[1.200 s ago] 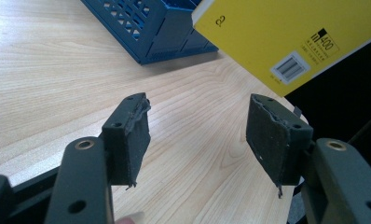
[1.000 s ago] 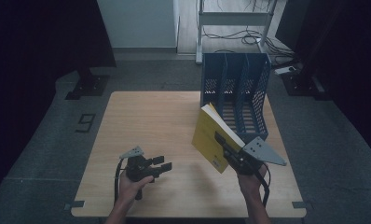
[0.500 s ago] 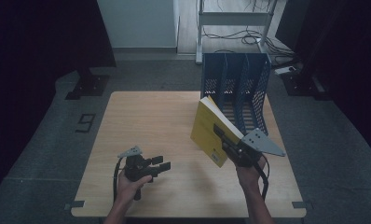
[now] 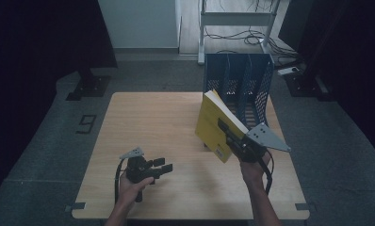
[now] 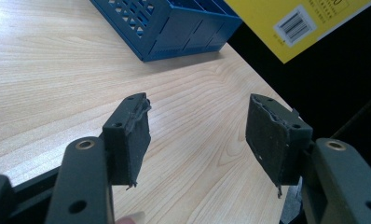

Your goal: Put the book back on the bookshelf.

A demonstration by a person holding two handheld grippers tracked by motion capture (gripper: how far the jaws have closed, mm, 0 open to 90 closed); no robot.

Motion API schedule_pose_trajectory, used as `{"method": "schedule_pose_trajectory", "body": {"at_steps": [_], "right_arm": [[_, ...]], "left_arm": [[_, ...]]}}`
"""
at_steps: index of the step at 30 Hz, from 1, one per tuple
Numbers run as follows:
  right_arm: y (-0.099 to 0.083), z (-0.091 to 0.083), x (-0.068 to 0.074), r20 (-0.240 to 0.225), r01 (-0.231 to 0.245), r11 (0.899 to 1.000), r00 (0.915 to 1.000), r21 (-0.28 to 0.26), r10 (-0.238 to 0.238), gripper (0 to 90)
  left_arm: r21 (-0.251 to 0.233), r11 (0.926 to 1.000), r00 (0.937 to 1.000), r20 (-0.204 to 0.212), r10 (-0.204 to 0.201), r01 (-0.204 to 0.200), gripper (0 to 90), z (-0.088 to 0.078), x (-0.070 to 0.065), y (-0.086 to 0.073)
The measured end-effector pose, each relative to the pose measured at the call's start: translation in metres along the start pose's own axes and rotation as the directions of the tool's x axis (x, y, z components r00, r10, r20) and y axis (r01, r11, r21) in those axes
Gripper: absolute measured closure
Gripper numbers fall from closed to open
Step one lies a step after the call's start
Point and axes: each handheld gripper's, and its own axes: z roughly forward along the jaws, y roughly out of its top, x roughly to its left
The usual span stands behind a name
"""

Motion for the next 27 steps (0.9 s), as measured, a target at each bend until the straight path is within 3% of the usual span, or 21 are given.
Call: {"method": "schedule_pose_trajectory", "body": {"at_steps": [15,27], "right_arm": [[0.006,0.008,-0.009,0.046,-0.002,1.000,0.9989,0.003,0.002,74.6],[0.010,0.014,-0.010,0.075,0.030,1.000,0.9967,-0.005,-0.030,74.6]], "left_arm": [[0.010,0.9999,0.9999,0.006,-0.009,0.009,39.4,0.001,0.001,0.000],[0.025,0.9996,0.9998,0.013,-0.014,0.014,39.3,0.003,0.001,-0.002]]}}
